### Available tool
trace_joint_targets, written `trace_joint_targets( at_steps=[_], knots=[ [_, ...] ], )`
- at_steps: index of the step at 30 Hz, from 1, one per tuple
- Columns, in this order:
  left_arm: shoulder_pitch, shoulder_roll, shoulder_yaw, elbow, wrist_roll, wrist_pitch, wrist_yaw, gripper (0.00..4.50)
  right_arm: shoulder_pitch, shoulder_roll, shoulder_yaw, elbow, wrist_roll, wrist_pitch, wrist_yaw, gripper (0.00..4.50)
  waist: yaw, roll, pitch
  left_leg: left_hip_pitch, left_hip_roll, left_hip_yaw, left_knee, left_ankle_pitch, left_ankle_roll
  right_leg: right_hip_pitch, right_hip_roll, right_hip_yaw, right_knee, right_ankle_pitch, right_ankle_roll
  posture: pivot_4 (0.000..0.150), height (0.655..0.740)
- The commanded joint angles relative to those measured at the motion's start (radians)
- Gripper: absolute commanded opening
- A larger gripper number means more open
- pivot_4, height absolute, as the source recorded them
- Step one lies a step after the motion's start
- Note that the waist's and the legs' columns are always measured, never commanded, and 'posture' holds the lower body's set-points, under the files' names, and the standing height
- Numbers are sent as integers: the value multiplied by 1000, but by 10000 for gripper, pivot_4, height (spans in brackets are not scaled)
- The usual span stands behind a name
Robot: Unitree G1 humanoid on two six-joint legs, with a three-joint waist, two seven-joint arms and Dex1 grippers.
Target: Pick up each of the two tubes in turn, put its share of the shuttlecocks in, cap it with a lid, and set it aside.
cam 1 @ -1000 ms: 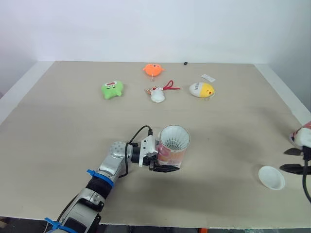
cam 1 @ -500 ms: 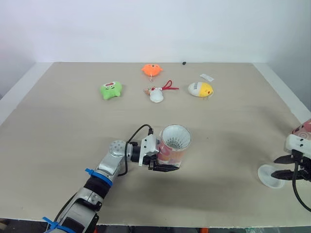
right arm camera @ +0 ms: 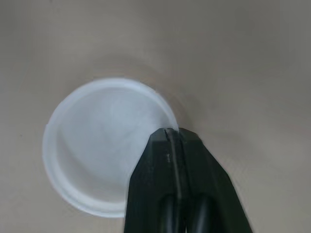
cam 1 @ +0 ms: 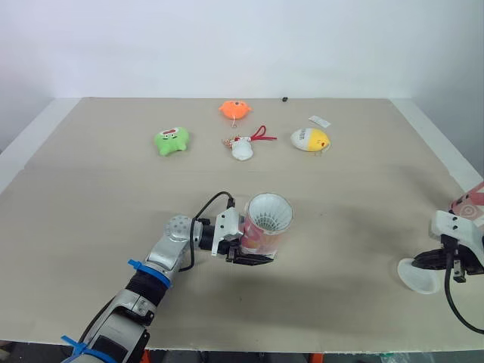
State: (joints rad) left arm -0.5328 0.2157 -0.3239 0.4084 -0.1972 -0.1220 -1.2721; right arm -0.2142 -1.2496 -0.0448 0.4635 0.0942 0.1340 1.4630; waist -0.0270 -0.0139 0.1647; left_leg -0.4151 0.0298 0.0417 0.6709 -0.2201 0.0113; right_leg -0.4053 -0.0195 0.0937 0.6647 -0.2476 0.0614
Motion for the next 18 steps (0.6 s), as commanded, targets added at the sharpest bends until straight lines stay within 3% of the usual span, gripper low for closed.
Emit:
trace_joint_targets(
  at_steps=[1, 6, 11, 18],
  knots=[
    [-3, 26, 16, 2, 3, 22, 0, 28755, -22, 20, 2, -34, 16, -2, 6, 603, -3, 0, 0, 0, 0, 0, 0, 0, 0, 0, 0, 1, 0, 0, 0, 1500, 7323],
    [7, 39, 28, -20, -19, 53, -7, 28755, -75, 35, -61, -160, 105, 68, 15, 603, -20, 0, 0, 1, 0, 1, 0, 0, 1, 0, 0, 4, 0, 2, 1, 1500, 7323],
    [24, 63, 41, -38, -46, 88, -16, 28755, -149, 49, -118, -434, 300, 228, 32, 603, -23, 1, 1, 2, 0, 1, -1, 0, 1, -1, 1, 6, 0, 4, 5, 1500, 7323],
    [28, 80, 28, -39, -58, 118, -48, 28755, -420, 115, -11, -730, 494, 403, 38, 603, -23, 1, 1, 0, 1, 0, -2, 0, 0, -3, 2, 5, 0, 3, 3, 1500, 7323]
  ],
)
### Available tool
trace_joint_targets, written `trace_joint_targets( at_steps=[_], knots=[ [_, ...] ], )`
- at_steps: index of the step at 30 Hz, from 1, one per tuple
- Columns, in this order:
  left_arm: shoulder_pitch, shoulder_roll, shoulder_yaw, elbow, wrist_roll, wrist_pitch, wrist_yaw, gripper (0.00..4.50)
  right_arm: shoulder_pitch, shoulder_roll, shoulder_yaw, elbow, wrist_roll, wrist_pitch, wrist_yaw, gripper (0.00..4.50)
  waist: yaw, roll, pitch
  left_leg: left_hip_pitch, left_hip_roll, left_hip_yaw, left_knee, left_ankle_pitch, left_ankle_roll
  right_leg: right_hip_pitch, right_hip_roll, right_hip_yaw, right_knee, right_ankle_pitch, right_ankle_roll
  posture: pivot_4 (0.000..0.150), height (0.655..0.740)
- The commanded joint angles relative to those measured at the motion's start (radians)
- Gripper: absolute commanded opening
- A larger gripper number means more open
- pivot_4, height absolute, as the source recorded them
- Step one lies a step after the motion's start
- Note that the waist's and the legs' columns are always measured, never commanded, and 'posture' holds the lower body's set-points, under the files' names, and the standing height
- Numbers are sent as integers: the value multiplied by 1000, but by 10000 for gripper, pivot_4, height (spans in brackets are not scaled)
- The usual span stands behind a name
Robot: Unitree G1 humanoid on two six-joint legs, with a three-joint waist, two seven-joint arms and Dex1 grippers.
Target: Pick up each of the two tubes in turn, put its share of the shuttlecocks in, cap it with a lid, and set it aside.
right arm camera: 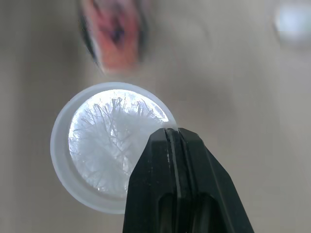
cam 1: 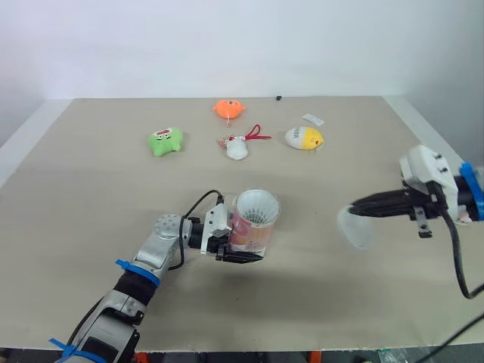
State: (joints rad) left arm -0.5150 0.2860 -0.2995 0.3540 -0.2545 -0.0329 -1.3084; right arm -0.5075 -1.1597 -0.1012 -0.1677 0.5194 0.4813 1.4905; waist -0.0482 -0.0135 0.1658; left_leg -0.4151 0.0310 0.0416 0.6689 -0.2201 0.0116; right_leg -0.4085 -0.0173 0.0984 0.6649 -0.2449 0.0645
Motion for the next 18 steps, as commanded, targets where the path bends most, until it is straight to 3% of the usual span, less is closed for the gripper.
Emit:
trace_joint_targets(
  at_steps=[1, 5, 8, 13, 18],
  knots=[
    [8, 5, 4, 21, -2, 30, -12, 28755, -191, 50, 84, -107, 66, 67, 17, 603, -3, 0, 0, 0, 0, 0, 0, 0, 0, 0, 0, 0, 0, 0, 0, 1500, 7323],
    [-2, -5, -5, 46, 2, 30, -23, 28755, -415, 150, 269, -100, -23, 51, 63, 603, 4, -2, 0, -3, 1, -2, 0, 0, 0, -2, -3, -6, 0, -5, -6, 1500, 7323],
    [-11, -11, -6, 66, 8, 26, -24, 28755, -559, 255, 415, -46, -154, -30, 84, 603, 3, 0, 0, -6, -1, 3, 0, -1, 0, -7, -6, -3, 0, 0, -1, 1500, 7323],
    [-10, -8, -7, 69, 21, 19, -24, 28755, -679, 381, 524, 70, -278, -157, 95, 603, 11, -2, 0, -14, -2, 0, 2, -1, 0, -11, -6, -7, 0, 4, -7, 1500, 7323],
    [-10, 1, -10, 65, 33, 15, -21, 28755, -710, 426, 575, 157, -377, -277, 110, 603, 11, -2, -1, -14, -1, -1, 2, 0, 0, -11, -5, -12, 1, 4, -10, 1500, 7323]
  ],
)
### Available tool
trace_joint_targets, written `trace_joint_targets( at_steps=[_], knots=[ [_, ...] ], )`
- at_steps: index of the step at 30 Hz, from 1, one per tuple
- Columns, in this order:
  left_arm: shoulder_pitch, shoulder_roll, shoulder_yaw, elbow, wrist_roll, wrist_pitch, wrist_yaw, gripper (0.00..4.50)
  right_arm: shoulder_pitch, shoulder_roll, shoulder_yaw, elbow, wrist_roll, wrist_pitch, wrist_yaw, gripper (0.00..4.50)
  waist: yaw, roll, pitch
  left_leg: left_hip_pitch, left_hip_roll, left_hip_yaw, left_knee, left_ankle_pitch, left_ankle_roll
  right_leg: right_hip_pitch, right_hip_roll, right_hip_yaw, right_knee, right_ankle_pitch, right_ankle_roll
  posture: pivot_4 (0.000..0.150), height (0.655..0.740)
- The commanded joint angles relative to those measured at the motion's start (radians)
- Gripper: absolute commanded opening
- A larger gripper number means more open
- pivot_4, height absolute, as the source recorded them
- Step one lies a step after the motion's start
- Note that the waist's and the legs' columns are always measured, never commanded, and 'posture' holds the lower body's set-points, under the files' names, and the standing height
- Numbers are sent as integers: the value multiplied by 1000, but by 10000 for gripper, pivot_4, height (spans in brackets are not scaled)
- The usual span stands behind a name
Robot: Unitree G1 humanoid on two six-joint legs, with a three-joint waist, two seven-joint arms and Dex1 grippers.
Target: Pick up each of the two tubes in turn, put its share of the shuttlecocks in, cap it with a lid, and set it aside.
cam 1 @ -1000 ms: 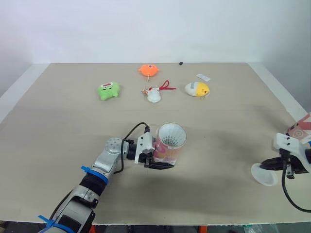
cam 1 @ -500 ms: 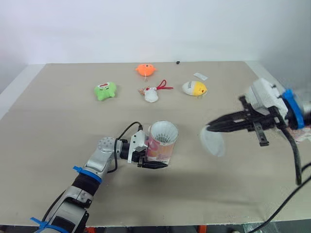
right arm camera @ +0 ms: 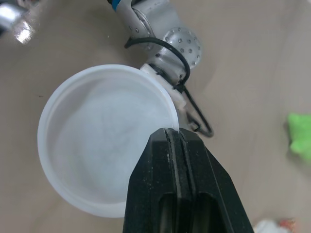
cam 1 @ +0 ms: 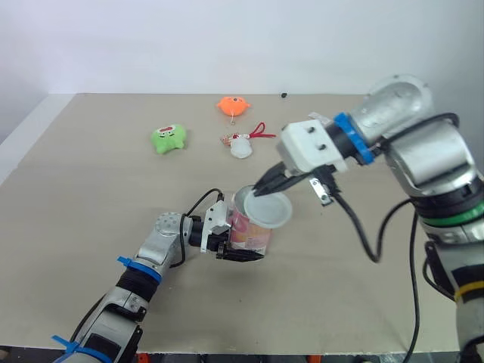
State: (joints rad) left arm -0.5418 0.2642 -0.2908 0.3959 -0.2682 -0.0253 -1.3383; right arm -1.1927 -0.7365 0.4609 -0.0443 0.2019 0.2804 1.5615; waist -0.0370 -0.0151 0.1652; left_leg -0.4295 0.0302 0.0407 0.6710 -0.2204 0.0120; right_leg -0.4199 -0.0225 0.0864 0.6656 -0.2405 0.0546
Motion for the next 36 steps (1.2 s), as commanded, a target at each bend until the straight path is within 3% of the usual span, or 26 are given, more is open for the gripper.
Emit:
trace_joint_targets(
  at_steps=[1, 10, 27, 36],
  knots=[
    [18, 24, -20, 21, 49, 6, 10, 28755, -26, 5, 20, 42, -76, -96, 39, 603, 0, 0, 0, 0, 0, 0, 0, 0, 0, 0, 0, 0, 0, 0, 0, 1500, 7323],
    [16, 29, -23, 15, 52, 7, 11, 28755, -44, 29, 4, 6, -133, -182, 25, 603, 0, 0, 0, 2, 1, 0, 0, 1, 0, 1, 0, -2, 1, 1, -2, 1500, 7323],
    [5, 29, -15, 31, 49, 2, 11, 28755, 66, 52, -33, -114, -57, -44, 4, 603, 0, 0, 0, 2, 1, -2, 0, 1, 0, 2, 0, -3, 1, 0, -2, 1500, 7323],
    [8, 32, -14, 26, 49, 6, 8, 28755, 86, 84, -43, -10, -88, -39, -20, 603, -5, -1, -1, 5, 1, -2, 0, 1, 0, 5, 1, -3, 1, 0, -3, 1500, 7323]
  ],
)
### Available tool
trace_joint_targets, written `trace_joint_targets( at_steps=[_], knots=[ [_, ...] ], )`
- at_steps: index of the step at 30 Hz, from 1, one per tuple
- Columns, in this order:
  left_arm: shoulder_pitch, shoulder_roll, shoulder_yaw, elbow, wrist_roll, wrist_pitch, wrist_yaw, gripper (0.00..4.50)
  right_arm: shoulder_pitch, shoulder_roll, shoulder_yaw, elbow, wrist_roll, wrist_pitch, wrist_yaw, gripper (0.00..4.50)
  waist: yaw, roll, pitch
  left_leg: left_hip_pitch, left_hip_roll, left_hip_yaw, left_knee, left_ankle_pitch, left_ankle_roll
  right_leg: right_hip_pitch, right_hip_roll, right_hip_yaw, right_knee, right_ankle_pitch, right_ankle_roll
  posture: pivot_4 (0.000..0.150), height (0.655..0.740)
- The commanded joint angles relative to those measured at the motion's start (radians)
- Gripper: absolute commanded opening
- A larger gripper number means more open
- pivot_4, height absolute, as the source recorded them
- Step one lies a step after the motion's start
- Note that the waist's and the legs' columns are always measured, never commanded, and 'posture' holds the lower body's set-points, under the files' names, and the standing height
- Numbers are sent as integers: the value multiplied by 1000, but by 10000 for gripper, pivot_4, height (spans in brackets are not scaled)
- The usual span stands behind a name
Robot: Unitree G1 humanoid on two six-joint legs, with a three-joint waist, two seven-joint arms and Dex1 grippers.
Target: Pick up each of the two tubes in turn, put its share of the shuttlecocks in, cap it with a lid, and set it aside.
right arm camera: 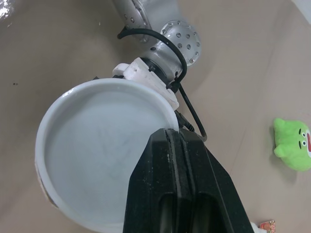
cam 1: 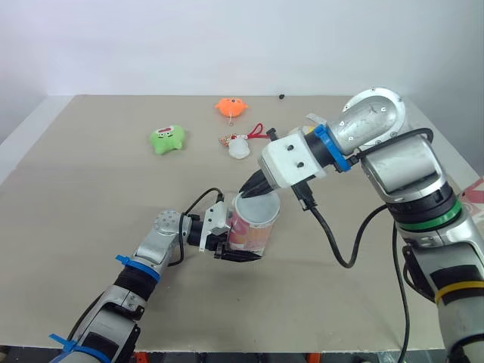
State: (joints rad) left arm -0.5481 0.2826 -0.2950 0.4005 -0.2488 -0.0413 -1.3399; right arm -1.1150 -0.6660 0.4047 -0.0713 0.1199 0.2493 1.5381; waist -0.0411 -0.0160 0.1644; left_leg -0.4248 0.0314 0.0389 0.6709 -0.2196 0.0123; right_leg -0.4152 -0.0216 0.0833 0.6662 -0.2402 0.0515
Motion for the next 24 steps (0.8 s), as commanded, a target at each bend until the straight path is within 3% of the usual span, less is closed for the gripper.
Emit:
trace_joint_targets(
  at_steps=[1, 5, 8, 9, 11, 17, 24],
  knots=[
    [16, 14, -10, 20, 30, 22, 10, 28755, 11, 16, 12, 15, -3, -6, 5, 603, -2, 0, 0, 1, 0, 0, 0, 0, 0, 0, 0, 0, 0, 0, 0, 1500, 7323],
    [22, 15, -8, 13, 29, 25, 12, 28755, 31, 30, 12, -3, -8, -19, -10, 603, -3, 0, 0, 2, 1, 0, 0, 0, 0, 2, 1, -1, 0, -1, 0, 1500, 7323],
    [27, 16, -6, 8, 30, 28, 14, 28755, 54, 18, 38, -5, -58, -64, -14, 10112, -3, 0, 0, 3, 1, 0, 0, 0, 0, 3, 1, -1, 0, -1, -1, 1500, 7323],
    [27, 16, -5, 7, 30, 30, 14, 28755, 56, 22, 37, -4, -64, -62, -25, 17244, -3, 0, -1, 3, 1, -1, 0, 0, 0, 3, 1, -1, 0, -1, -1, 1500, 7323],
    [27, 15, -5, 5, 29, 31, 15, 28755, 51, 21, 19, -11, -42, -51, -16, 25378, -3, -1, -1, 3, 1, -1, 0, 0, 0, 4, 1, -2, 0, -1, -1, 1500, 7323],
    [26, 13, -8, 7, 29, 32, 16, 28755, -16, 33, -63, 39, 14, -2, -29, 26314, -3, -1, -1, 3, 1, -1, 0, 0, 0, 4, 0, -2, 0, -1, -2, 1500, 7323],
    [20, 11, -5, 19, 29, 28, 16, 28755, -66, -20, -189, 19, 190, 117, 16, 26314, -3, -2, -1, 2, 0, -4, -1, 0, 0, 3, -1, -2, -1, -2, -2, 1500, 7323]
  ],
)
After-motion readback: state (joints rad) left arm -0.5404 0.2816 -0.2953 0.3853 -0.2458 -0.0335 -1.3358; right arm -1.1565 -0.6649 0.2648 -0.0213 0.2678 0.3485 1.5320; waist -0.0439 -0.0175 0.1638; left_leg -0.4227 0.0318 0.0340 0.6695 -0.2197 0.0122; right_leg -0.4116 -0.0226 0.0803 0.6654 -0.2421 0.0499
